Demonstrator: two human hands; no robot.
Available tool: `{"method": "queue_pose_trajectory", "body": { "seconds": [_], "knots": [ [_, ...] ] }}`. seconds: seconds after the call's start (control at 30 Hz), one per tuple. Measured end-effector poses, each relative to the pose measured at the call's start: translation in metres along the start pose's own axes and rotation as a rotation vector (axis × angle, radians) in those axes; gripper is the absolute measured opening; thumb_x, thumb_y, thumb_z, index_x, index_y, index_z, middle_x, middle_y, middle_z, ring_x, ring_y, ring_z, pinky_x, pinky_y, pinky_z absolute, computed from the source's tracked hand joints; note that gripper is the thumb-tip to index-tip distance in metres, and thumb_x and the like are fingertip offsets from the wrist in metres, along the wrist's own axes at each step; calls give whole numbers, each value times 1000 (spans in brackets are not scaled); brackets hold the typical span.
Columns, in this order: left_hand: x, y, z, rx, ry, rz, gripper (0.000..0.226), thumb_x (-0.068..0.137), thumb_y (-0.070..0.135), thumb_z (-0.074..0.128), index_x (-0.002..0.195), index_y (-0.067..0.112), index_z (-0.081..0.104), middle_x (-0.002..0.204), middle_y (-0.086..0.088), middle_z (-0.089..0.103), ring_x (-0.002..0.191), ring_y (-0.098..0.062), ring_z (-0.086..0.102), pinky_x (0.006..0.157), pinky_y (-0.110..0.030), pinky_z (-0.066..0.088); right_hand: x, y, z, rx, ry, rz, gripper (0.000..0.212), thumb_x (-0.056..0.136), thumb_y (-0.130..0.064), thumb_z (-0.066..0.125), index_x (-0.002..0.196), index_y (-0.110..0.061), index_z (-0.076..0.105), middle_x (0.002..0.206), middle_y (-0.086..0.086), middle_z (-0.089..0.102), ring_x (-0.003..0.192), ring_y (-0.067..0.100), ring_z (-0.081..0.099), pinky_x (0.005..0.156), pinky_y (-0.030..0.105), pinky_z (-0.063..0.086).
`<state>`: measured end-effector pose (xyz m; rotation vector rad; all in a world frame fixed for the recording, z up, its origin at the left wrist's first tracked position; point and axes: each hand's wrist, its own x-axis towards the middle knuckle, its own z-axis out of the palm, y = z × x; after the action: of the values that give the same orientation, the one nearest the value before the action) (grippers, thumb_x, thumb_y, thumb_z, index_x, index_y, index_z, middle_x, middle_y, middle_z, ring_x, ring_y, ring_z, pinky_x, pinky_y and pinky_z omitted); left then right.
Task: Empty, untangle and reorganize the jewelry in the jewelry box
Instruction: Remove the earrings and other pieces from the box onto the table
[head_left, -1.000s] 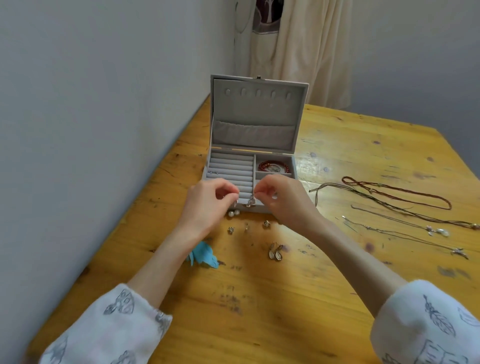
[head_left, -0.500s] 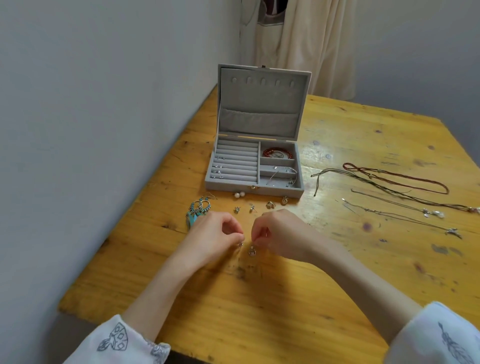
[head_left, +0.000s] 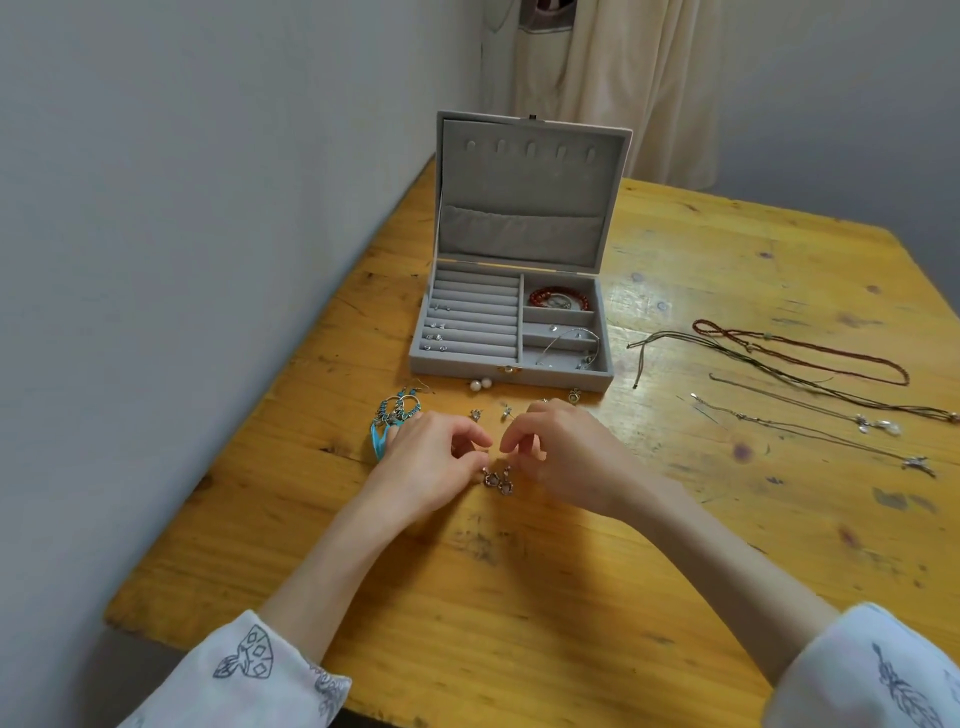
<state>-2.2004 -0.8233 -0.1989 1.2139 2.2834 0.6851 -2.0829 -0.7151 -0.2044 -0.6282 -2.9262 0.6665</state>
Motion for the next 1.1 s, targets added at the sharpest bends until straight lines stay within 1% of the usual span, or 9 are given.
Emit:
{"method": "queue_pose_trajectory", "body": {
  "seconds": [0.1,0.17,0.33,0.4,0.53,0.67,0.8,0.97,1.1],
  "knots": [
    [5,-4,-2,-14,36,21,11,85,26,61,94,29,66,85,11,55,82,-10,49,95,-40,40,-1,9,-3,111,32,43,15,87,-18,57,97,-21,67,88,-9,57,74,2,45,70,19,35],
    [11,-5,-1,-13,94,52,11,86,25,59,94,29,65,87,10,52,83,-10,44,95,-39,38,-1,18,-3,179,107,110,13,87,-17,57,93,-20,68,83,-11,57,69,-1,47,67,17,35],
    [33,4,9,169,219,186,24,88,29,57,111,29,62,96,8,51,98,-12,41,87,-28,26,0,33,2,155,284,277,11,86,-20,59,93,-22,68,78,-7,59,73,9,52,66,23,38],
    [39,7,14,230,221,227,26,88,30,57,114,31,61,92,10,45,102,-14,40,84,-28,23,1,36,3,148,295,299,12,86,-21,59,95,-21,66,75,-8,56,74,11,52,67,25,41],
    [42,6,20,294,245,270,20,87,29,58,105,30,66,91,10,43,102,-14,39,82,-26,21,0,40,5,129,299,301,13,87,-23,57,98,-20,65,77,-9,55,75,10,51,67,24,38],
    [42,2,18,342,274,250,18,85,33,59,99,24,67,93,8,46,103,-15,37,82,-27,21,-1,40,5,145,322,286,11,87,-23,57,95,-21,65,77,-9,56,75,9,51,66,24,37],
    [42,0,11,395,227,234,17,83,36,61,93,24,68,91,9,42,103,-15,36,86,-29,23,1,38,5,174,324,266,10,87,-24,57,92,-22,65,76,-9,56,72,9,51,65,22,35],
    [44,2,8,436,202,250,19,84,38,59,96,25,67,95,8,46,103,-16,35,87,-31,24,0,36,8,175,296,260,11,88,-26,56,93,-23,65,80,-7,59,73,8,51,65,22,35],
    [43,1,9,432,195,258,22,87,37,55,104,26,65,101,5,52,104,-16,35,87,-31,24,-1,37,6,173,310,268,10,87,-24,57,92,-22,66,79,-8,58,72,8,50,66,22,37]
  ]
}}
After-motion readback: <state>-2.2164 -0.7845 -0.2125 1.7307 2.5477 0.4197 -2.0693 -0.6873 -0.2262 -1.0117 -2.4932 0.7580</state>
